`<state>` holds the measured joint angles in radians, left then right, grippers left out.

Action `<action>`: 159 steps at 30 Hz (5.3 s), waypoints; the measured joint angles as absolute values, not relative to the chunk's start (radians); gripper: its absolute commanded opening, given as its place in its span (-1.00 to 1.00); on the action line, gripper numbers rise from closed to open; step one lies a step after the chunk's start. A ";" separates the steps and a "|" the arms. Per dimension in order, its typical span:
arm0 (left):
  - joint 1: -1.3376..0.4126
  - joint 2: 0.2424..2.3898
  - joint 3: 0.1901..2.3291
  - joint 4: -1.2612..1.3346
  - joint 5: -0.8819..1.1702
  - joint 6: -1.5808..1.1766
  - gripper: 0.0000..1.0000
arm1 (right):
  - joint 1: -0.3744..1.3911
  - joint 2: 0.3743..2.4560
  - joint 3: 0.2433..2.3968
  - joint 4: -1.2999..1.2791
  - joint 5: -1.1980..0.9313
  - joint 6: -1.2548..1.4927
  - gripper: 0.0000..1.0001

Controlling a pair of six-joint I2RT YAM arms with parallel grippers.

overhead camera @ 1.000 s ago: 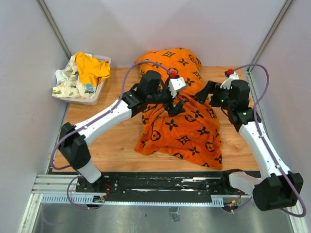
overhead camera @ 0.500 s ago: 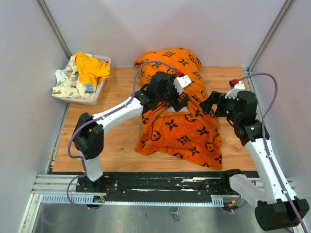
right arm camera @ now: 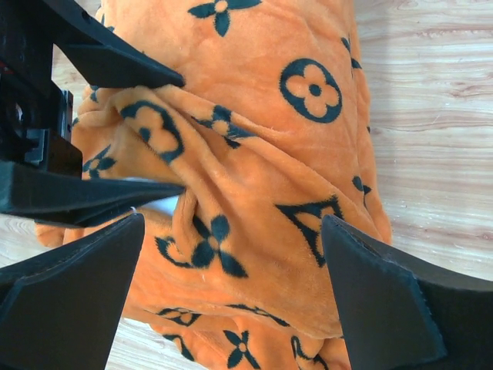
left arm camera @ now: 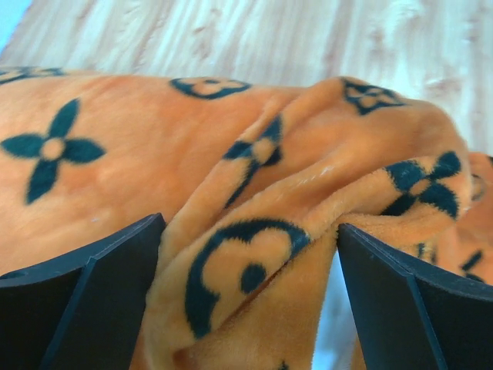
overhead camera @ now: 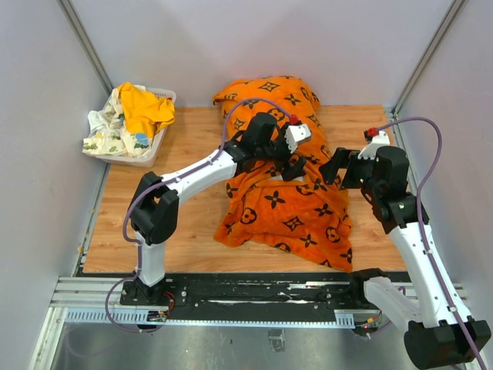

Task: Remove the pillowcase from the pillow
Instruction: Remove the pillow from the pillowcase.

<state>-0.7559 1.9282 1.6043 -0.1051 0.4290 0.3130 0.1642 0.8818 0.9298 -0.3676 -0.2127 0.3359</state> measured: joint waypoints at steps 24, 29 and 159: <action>-0.836 2.091 1.805 -0.136 0.004 0.381 0.95 | 0.164 0.863 0.915 -0.372 -0.209 0.333 0.97; -0.833 2.235 2.001 -0.127 -0.146 0.344 0.96 | 0.165 0.832 0.880 -0.353 -0.234 0.333 0.98; -0.715 2.023 1.911 -0.411 0.028 -0.175 -0.99 | 0.677 0.885 0.590 -0.364 0.051 0.484 -0.72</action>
